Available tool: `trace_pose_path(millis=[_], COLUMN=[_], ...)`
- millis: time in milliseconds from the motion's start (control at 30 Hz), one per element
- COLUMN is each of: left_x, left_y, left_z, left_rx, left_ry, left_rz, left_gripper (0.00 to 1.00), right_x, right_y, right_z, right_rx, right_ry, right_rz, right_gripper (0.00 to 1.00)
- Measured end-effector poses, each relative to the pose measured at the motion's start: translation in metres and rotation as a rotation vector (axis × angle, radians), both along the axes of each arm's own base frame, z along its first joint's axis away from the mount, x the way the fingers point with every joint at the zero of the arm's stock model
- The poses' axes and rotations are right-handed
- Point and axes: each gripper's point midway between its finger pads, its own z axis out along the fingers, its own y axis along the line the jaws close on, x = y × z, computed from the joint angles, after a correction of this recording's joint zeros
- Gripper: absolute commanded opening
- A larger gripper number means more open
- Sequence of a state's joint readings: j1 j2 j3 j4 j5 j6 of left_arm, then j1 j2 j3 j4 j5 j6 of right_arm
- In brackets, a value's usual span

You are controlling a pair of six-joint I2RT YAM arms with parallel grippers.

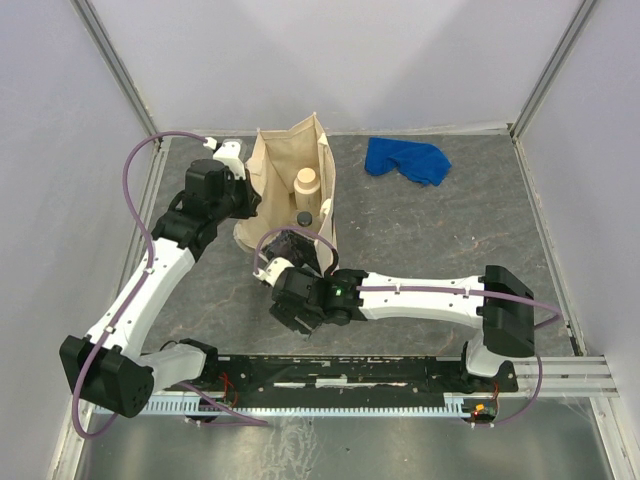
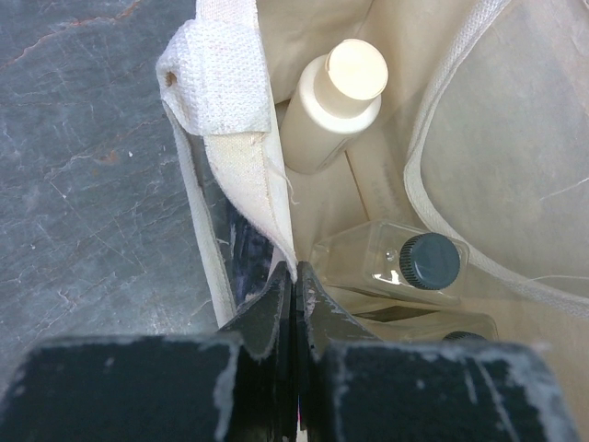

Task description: Place the personal care products into the canvas bag

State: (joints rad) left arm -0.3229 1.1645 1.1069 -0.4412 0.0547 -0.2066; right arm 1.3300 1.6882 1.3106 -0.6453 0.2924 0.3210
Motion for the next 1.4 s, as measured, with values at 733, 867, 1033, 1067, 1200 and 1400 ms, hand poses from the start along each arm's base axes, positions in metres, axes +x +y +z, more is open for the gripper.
trace_pose_path(millis=[733,867,1033,1067,1200,1400], left_x=[0.001,0.001,0.001,0.002,0.002,0.002], left_y=[0.0,0.0,-0.001,-0.001,-0.001,-0.002], left_z=[-0.002,-0.003,-0.004,-0.004,-0.007,-0.007], left_rx=[0.001,0.002,0.002,0.003,0.004,0.002], left_ry=[0.006,0.007,0.009,0.01,0.019,0.019], left_rz=[0.0,0.0,-0.001,-0.001,-0.003,-0.006], left_gripper=[0.03,0.03,0.03,0.03,0.03,0.03], right_x=[-0.021,-0.027,-0.007,0.001,0.032,0.073], right_y=[-0.058,-0.064,-0.091,-0.098,-0.119,-0.114], right_z=[0.06,0.139,0.221,0.234,0.275,0.323], right_rx=[-0.05,0.103,0.228,0.243,0.285,0.347], right_ry=[0.064,0.048,-0.064,-0.1,-0.237,-0.37], right_rz=[0.013,0.032,-0.036,-0.059,-0.115,-0.118], right_gripper=[0.0,0.0,0.0,0.0,0.0,0.0])
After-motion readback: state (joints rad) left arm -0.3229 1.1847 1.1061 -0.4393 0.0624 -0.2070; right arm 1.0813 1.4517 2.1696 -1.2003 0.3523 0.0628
